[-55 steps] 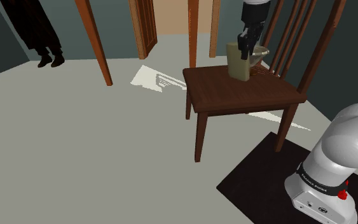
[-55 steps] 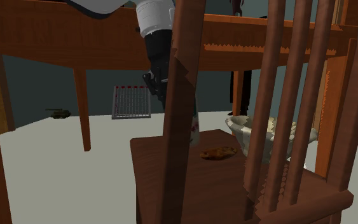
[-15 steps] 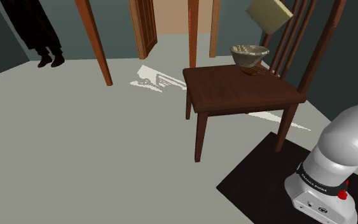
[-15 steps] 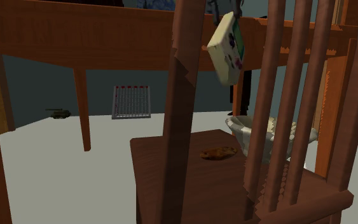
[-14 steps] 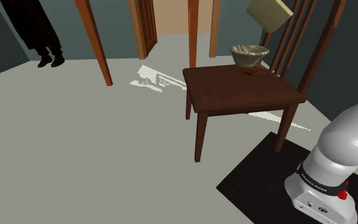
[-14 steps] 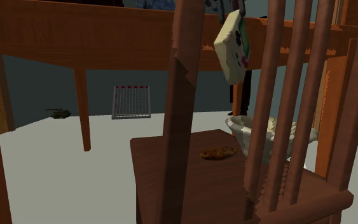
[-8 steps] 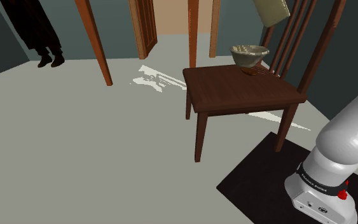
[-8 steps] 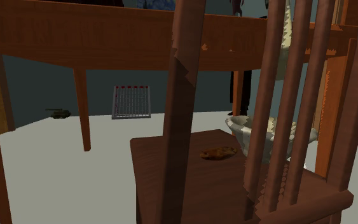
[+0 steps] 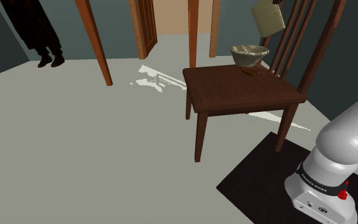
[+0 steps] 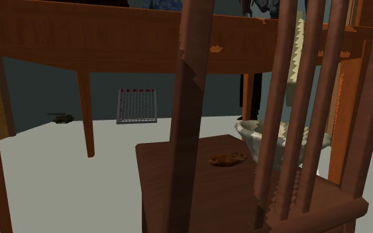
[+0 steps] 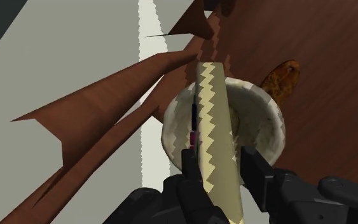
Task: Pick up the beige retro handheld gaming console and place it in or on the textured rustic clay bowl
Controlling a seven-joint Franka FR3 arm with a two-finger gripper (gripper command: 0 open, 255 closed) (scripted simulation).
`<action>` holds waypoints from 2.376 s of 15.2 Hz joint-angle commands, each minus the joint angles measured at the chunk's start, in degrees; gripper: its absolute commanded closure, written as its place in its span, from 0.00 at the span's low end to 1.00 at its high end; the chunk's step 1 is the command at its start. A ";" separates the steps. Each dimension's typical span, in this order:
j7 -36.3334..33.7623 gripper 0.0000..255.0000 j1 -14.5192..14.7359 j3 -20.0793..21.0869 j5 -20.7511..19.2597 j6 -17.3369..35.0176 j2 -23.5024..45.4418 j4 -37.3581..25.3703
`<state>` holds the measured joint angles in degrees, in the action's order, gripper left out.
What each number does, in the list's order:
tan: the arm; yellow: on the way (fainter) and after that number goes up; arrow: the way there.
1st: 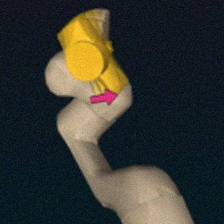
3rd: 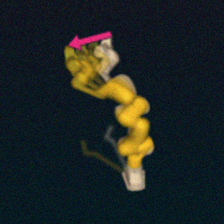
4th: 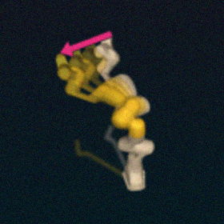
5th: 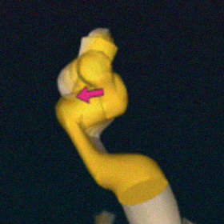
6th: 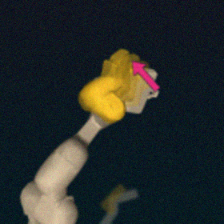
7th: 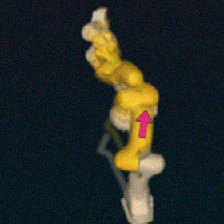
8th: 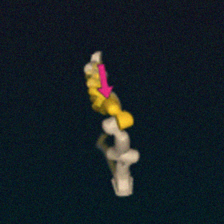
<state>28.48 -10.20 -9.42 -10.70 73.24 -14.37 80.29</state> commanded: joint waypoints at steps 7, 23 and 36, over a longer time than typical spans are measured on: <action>-1.40 1.00 -0.08 0.10 -0.44 6.99 -4.55 11.64; -2.14 0.00 -0.21 0.13 -0.65 10.96 -6.71 17.80; -1.40 0.00 -0.41 1.14 -0.14 3.11 -3.18 6.49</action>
<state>27.11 -10.49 -8.15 -10.69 76.39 -17.46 86.95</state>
